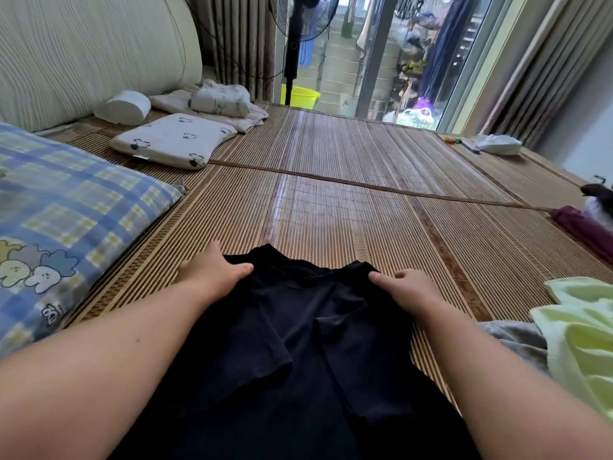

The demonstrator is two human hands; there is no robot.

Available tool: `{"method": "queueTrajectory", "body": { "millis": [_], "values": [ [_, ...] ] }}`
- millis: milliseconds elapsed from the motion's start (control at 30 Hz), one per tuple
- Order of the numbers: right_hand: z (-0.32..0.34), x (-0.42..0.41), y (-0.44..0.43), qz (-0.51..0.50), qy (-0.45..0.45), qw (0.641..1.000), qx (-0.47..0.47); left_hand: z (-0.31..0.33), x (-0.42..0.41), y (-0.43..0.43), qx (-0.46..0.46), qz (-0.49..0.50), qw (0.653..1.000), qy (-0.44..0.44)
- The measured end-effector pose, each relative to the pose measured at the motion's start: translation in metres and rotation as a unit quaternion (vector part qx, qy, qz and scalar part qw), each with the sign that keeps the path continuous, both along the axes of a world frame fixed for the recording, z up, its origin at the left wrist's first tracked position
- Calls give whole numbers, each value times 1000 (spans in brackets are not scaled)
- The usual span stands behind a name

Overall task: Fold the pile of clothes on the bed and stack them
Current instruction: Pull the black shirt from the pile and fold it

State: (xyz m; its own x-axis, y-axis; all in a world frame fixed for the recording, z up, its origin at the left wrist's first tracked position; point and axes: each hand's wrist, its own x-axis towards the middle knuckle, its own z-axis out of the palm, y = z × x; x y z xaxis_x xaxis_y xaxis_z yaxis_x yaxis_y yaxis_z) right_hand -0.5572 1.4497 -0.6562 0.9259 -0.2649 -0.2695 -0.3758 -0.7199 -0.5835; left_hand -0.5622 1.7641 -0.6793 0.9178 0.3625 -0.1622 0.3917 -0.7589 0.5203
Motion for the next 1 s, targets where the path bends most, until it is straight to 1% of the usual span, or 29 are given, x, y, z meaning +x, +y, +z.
{"method": "queueTrajectory", "body": {
  "millis": [33, 100, 200, 233, 267, 333, 400, 433, 467, 533, 633, 667, 733, 767, 833, 933, 1000],
  "values": [
    [2, 7, 1, 32, 16, 999, -32, 3, 8, 0, -26, 22, 999, 7],
    [4, 25, 5, 65, 1, 995, -81, 8, 23, 3, -61, 32, 998, 14],
    [7, 50, 7, 31, -92, 989, -114, 17, 39, 16, -54, 39, 997, -27],
    [7, 57, 7, 21, -115, 987, -110, 18, 43, 21, -58, 48, 996, -40],
    [4, 62, 7, 17, -120, 989, -82, 17, 46, 27, -62, 54, 996, -46],
    [-1, 66, 7, 14, -85, 996, 35, 14, 49, 36, -90, 58, 994, -34],
    [-1, 68, 9, -2, -32, 989, 144, 11, 48, 40, -170, 50, 984, -14],
    [0, 69, 9, 1, -17, 984, 176, 12, 47, 40, -208, 43, 977, -9],
    [1, 70, 10, 11, -7, 982, 187, 13, 46, 40, -233, 36, 972, -4],
    [2, 74, 14, 14, -4, 984, 178, 16, 45, 41, -265, 34, 964, 14],
    [5, 82, 19, 4, -52, 986, 159, 20, 45, 42, -269, 31, 961, 51],
    [9, 82, 19, 8, -75, 986, 149, 22, 46, 43, -267, 26, 963, 38],
    [19, 80, 15, 18, -128, 984, 127, 28, 50, 46, -259, 18, 965, -45],
    [25, 76, 11, 25, -158, 979, 127, 34, 48, 47, -260, 13, 961, -92],
    [42, 61, 0, 29, -210, 965, 156, 51, 37, 48, -302, -5, 941, -154],
    [72, 18, -19, 44, -256, 945, 200, 81, 2, 46, -367, -57, 911, -177],
    [88, -23, -30, 67, -266, 942, 192, 99, -36, 40, -380, -96, 903, -177]
  ]
}}
